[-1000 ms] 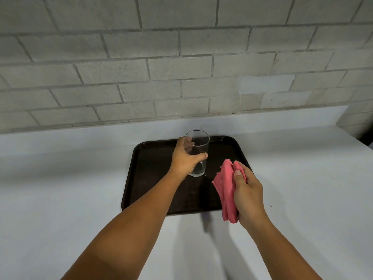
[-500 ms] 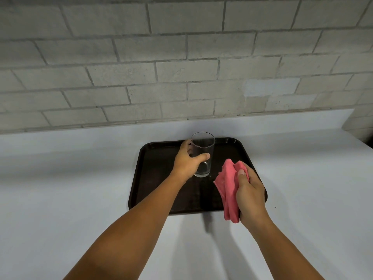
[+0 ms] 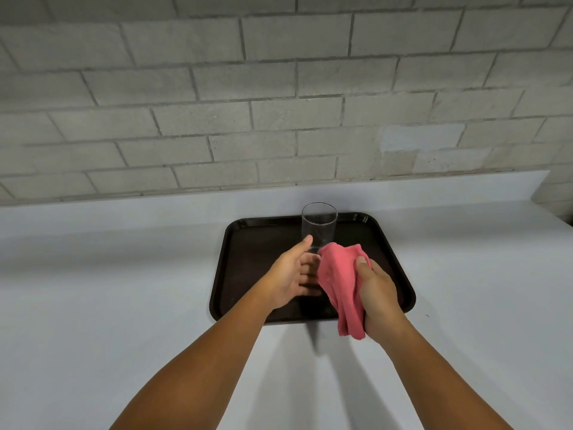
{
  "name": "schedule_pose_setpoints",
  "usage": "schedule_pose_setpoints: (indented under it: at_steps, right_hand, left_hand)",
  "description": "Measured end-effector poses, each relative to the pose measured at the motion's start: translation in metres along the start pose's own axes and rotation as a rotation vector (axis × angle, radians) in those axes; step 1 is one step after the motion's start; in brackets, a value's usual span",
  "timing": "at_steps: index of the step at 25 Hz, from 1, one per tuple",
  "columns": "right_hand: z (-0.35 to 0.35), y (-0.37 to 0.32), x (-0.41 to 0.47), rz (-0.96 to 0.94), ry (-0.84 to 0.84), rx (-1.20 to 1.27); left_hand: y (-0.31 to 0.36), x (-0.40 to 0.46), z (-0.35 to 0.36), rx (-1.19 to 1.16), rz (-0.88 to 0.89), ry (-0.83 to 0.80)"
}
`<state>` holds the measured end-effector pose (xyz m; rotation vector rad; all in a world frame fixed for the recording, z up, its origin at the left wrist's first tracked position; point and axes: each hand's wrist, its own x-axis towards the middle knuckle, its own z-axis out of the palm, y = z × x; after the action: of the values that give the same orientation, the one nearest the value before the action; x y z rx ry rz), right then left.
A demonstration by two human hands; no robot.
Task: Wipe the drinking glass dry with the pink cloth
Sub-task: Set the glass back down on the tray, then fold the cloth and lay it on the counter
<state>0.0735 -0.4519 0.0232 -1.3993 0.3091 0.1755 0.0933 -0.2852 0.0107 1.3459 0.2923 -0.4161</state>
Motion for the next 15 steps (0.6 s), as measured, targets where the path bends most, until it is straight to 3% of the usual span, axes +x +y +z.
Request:
schedule_pose_setpoints:
  at_steps: [3,7,11,15]
  right_hand:
    - [0.013,-0.006,-0.004,0.048,-0.071,0.064]
    - [0.027,-0.017,-0.004,0.018,-0.067,-0.005]
    - [0.032,-0.027,-0.002,-0.180,-0.093,-0.147]
    - [0.033,-0.028,0.005,-0.256,-0.118,-0.310]
  left_hand:
    - [-0.002,-0.006,-0.002,-0.183,0.038,-0.167]
    - [-0.002,-0.015,-0.011,-0.273,0.147,-0.190]
    - [-0.005,-0.021,-0.019,-0.213,0.219,-0.075]
    - [0.000,-0.026,-0.027,-0.212,0.279,0.031]
